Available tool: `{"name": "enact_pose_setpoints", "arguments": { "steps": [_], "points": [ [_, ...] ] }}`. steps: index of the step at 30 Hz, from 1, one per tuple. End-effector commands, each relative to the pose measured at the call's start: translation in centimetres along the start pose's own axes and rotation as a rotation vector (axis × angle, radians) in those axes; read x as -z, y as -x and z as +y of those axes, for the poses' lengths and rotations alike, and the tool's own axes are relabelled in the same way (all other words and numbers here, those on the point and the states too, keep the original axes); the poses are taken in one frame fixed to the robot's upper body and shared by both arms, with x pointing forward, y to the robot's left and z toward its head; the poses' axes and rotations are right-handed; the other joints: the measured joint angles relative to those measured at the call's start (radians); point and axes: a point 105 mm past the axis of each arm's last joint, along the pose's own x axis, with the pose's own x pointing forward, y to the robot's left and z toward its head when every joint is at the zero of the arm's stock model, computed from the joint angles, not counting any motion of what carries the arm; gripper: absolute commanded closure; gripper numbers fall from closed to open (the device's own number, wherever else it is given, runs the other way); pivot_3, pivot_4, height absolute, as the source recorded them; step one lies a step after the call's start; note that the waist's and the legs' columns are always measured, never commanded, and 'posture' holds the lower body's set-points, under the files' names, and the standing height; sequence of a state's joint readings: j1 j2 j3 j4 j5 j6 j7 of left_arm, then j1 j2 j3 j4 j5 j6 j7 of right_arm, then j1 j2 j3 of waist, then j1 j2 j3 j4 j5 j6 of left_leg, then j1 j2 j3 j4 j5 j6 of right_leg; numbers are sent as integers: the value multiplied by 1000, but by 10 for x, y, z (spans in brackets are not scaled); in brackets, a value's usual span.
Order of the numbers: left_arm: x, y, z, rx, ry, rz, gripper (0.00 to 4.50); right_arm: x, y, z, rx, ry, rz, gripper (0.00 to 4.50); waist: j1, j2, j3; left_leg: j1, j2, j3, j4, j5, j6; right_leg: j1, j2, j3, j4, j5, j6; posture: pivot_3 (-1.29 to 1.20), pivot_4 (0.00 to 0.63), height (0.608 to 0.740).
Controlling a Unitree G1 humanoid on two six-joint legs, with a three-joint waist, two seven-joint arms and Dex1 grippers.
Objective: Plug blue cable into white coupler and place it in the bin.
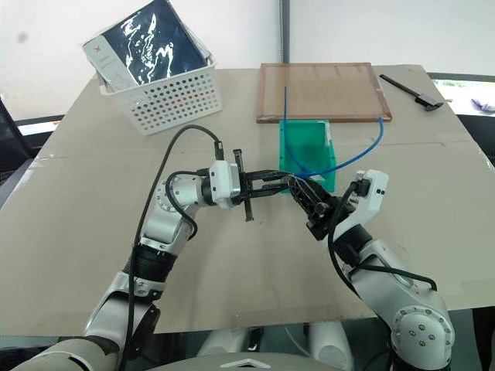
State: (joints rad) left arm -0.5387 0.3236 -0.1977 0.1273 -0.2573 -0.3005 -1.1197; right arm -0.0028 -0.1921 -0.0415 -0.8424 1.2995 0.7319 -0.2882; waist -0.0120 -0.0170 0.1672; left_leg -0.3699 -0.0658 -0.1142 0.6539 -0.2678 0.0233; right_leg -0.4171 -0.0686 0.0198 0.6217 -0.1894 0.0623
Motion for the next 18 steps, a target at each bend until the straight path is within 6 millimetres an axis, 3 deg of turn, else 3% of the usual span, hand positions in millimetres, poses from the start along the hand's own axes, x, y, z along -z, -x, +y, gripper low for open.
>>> {"name": "enact_pose_setpoints", "arguments": {
  "steps": [1, 3, 6, 8, 16, 18],
  "points": [
    [-12, -3, -2, 5, -49, -29, 4489, -6, -1, 8, -41, -15, -23, 2595, -1, 0, 0, 0, 0, 0, 0, 0, 0, 0, 0, 0, 0, 0, 0, 0, 150, 740],
    [-13, -4, -4, 5, -45, -31, 4489, -6, -1, 8, -46, -21, -22, 2595, -1, 0, 0, 0, 0, 0, 0, 0, 0, 0, 0, 0, 0, 0, 0, 0, 150, 740],
    [-14, -5, -5, 7, -45, -33, 4489, -5, -1, 7, -44, -26, -16, 3454, -1, 0, 0, 0, 0, 0, 0, 0, 0, 0, 0, 0, 0, 0, 0, 0, 150, 740],
    [-14, -6, -6, 6, -44, -36, 4489, -4, -1, 7, -45, -25, -9, 4450, -1, 0, 0, 0, 0, 0, 0, 0, 0, 0, 0, 0, 0, 0, 0, 0, 150, 740],
    [-10, -2, -10, -17, 2, -34, 4489, -3, 2, 7, -51, -15, 10, 4482, -1, 0, 0, 0, 0, 0, 0, 0, 0, 0, 0, 0, 0, 0, 0, 0, 150, 740],
    [-6, 6, -7, -47, 57, -17, 3476, -3, 3, 7, -54, -12, 16, 4500, -2, 0, 0, 0, 0, 0, 0, 0, 0, 0, 0, 1, 0, 0, 0, 0, 150, 740]
  ]
}}
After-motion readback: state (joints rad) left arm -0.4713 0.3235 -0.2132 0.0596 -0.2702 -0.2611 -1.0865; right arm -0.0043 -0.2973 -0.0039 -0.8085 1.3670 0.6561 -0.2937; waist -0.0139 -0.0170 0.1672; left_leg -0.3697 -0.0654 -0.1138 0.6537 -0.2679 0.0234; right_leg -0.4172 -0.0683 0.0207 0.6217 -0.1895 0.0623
